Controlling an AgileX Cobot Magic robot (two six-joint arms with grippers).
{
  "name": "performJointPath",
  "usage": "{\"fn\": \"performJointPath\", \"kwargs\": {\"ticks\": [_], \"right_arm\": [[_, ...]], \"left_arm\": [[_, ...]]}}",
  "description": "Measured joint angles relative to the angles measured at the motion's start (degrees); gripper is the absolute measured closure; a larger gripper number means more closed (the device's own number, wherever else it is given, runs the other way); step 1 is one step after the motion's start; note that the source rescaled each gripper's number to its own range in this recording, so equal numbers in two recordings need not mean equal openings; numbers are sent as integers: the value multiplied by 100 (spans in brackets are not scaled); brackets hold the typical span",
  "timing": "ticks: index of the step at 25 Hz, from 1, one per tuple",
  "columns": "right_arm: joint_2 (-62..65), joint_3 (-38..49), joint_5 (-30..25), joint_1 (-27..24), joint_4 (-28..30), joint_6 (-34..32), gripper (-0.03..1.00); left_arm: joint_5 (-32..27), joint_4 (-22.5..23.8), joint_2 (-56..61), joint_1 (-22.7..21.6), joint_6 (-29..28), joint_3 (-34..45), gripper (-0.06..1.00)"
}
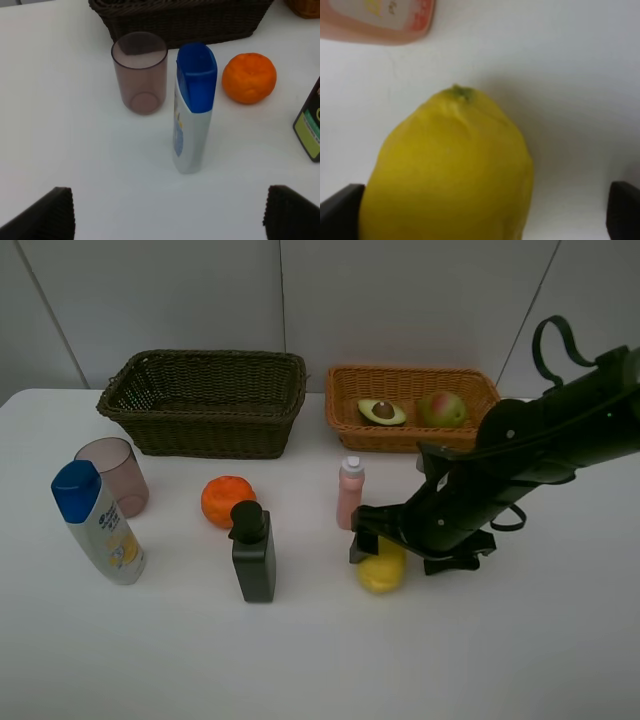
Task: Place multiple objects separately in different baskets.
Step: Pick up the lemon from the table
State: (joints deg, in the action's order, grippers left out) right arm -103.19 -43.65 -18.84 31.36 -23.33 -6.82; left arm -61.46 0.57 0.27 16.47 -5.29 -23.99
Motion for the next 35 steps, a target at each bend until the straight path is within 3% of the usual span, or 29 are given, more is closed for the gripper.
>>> {"fn": "performJointPath", "kwargs": {"ticks": [7, 9, 12, 16, 35], "right_arm": [[-33, 0, -12, 89, 61, 0, -3], [-47, 0, -6, 89, 131, 0, 2], [-47, 0, 4, 89, 149, 0, 17], [-47, 0, 4, 89, 149, 0, 54], [-47, 0, 35, 89, 156, 0, 54]], "left_arm": [[0, 0, 0, 0, 0, 0, -5], [0, 0, 0, 0, 0, 0, -5], [0, 0, 0, 0, 0, 0, -5], [0, 0, 0, 0, 0, 0, -5], [0, 0, 0, 0, 0, 0, -5]]}}
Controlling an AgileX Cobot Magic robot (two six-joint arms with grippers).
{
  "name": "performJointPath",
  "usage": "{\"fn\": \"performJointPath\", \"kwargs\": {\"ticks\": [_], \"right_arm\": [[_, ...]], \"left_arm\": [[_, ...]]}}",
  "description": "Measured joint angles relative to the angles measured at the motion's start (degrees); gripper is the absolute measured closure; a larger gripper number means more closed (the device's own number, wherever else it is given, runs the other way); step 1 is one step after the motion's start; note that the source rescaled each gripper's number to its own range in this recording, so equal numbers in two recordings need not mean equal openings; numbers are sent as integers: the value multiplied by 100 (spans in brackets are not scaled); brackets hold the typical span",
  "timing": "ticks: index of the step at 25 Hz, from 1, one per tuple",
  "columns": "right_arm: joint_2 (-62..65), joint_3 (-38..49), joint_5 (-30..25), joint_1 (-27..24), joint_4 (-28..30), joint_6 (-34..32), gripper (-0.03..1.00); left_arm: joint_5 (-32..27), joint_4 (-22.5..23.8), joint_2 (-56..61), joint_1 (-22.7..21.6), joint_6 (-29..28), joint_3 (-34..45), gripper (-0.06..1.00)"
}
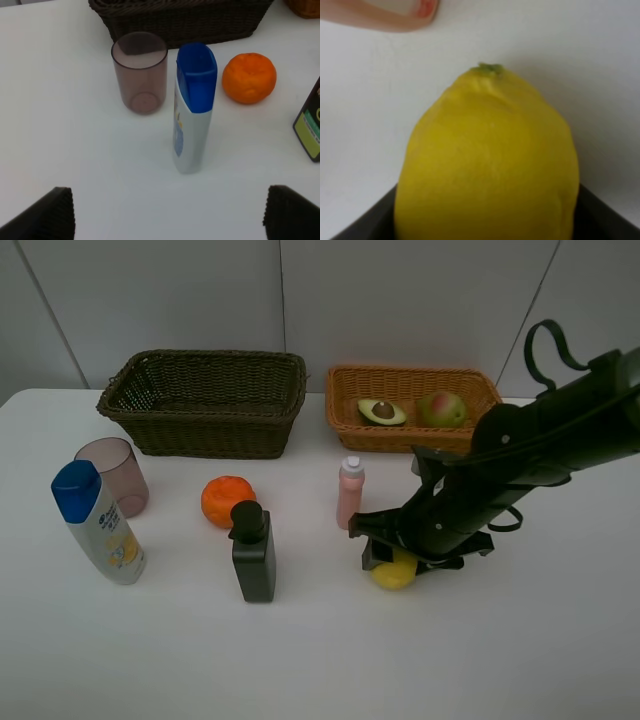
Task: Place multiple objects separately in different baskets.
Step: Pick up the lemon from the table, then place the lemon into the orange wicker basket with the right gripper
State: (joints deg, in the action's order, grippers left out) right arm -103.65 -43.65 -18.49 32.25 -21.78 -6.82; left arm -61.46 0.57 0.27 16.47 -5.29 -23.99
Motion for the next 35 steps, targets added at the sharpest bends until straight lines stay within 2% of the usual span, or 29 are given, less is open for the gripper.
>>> {"fn": "performJointPath", "kwargs": {"ticks": [16, 25, 35], "right_arm": [[152, -21, -245, 0, 23, 0, 54], [219, -668, -1359, 0, 389, 0, 54], [236, -1855, -3073, 0, 1430, -282, 54]], "left_arm": [[0, 0, 0, 0, 0, 0, -5], [0, 0, 0, 0, 0, 0, -5], [0, 0, 0, 0, 0, 0, -5]]}}
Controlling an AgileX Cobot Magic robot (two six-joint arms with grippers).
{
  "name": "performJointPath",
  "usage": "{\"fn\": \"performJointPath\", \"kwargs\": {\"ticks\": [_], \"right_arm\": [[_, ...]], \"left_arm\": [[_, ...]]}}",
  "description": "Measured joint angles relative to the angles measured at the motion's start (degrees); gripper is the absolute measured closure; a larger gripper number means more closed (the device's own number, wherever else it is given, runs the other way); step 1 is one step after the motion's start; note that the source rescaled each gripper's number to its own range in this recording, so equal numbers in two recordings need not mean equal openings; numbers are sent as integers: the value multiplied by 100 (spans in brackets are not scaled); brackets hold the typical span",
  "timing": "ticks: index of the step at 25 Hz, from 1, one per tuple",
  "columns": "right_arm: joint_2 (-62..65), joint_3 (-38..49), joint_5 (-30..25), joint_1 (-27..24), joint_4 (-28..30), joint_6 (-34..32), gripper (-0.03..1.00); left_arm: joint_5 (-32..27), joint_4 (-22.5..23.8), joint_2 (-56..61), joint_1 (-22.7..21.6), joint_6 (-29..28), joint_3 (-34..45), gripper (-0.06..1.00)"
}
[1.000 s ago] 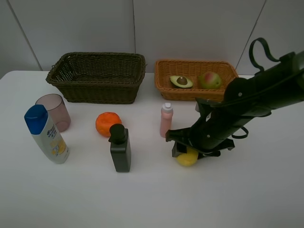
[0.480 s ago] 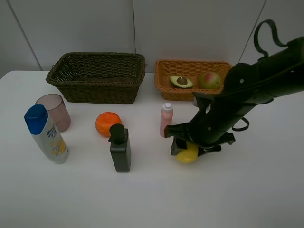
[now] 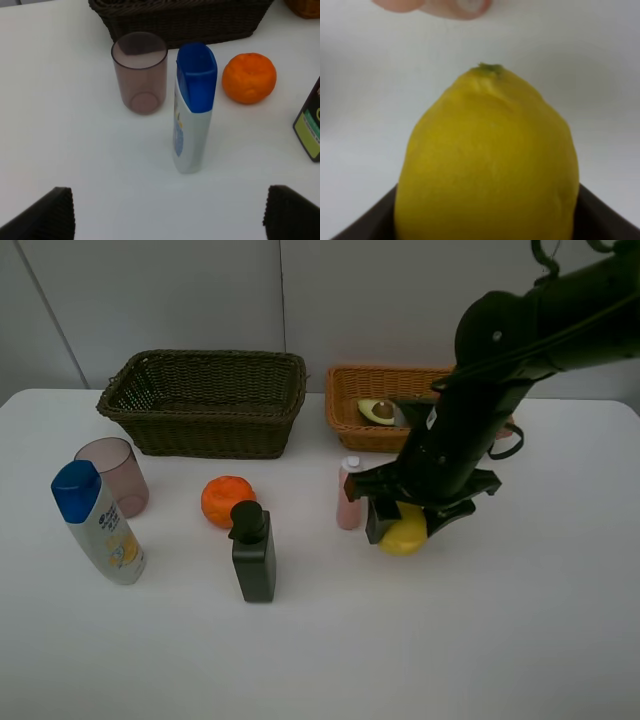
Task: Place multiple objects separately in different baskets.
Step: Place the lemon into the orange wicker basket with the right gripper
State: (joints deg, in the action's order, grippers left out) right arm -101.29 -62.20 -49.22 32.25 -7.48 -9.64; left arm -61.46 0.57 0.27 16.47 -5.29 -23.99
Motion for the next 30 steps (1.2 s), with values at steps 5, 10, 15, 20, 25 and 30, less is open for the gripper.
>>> {"fn": "performJointPath", "kwargs": {"ticks": [5, 10, 15, 20, 25, 30], "right_arm": [[1, -642, -613, 0, 600, -14, 54], [1, -1229, -785, -120, 1136, -19, 54], [-4, -1729, -506, -540, 1257, 2, 54], [-157, -2062, 160, -949, 1274, 129, 54], [-454, -2154, 993, -1223, 1399, 140, 54], [-910, -2154, 1924, -1349, 1451, 153, 54]], "left_arm": [[0, 0, 0, 0, 0, 0, -5], [0, 0, 0, 0, 0, 0, -5], [0, 0, 0, 0, 0, 0, -5], [0, 0, 0, 0, 0, 0, -5], [0, 0, 0, 0, 0, 0, -5], [0, 0, 0, 0, 0, 0, -5]]}}
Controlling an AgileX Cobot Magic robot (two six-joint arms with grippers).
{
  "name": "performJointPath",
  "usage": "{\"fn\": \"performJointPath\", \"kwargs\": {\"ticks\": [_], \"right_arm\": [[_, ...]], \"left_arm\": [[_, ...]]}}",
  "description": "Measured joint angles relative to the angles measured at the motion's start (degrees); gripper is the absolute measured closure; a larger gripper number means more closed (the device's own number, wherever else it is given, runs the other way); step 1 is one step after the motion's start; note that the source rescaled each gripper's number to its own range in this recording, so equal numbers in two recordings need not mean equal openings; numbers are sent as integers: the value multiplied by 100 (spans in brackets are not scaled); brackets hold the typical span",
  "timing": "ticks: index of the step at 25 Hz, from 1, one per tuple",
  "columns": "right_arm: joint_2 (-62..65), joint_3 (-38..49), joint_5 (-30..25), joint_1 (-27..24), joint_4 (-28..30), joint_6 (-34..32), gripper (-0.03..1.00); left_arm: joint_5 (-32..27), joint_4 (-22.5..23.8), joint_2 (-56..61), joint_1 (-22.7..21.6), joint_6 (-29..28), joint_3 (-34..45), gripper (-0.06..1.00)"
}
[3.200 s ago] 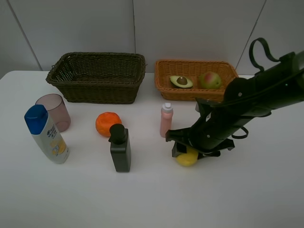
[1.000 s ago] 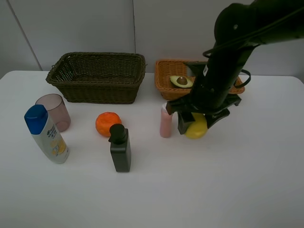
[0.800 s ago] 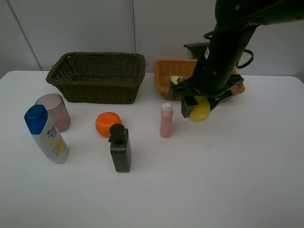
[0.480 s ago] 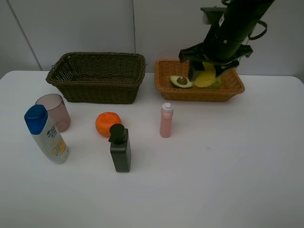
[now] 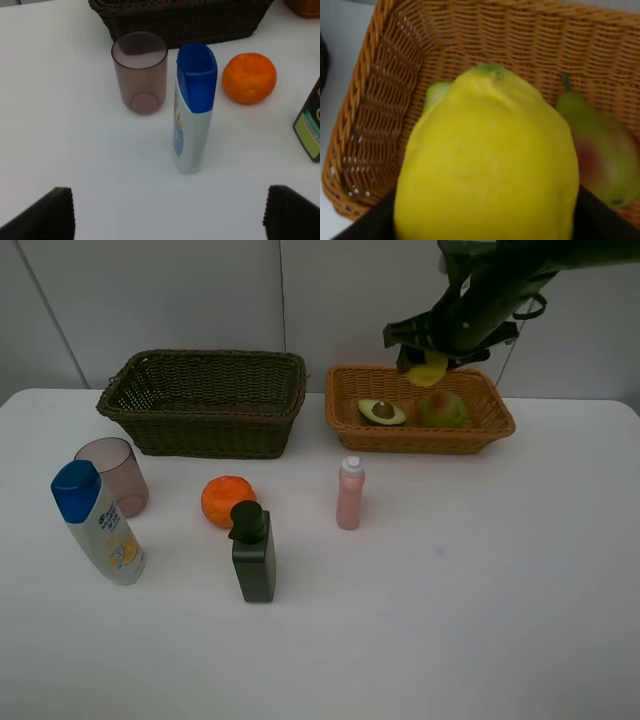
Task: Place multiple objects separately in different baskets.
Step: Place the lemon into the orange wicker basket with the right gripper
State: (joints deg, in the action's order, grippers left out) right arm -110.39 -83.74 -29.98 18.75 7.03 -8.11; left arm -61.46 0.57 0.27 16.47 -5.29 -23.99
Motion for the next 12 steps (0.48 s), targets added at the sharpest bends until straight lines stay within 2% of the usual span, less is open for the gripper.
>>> {"fn": "performJointPath", "kwargs": {"ticks": [6, 12], "right_arm": [[-616, -5, 762, -12, 108, 0, 54], [-717, -5, 1118, -12, 120, 0, 54]], "left_arm": [[0, 0, 0, 0, 0, 0, -5], [0, 2, 0, 0, 0, 0, -5]]}}
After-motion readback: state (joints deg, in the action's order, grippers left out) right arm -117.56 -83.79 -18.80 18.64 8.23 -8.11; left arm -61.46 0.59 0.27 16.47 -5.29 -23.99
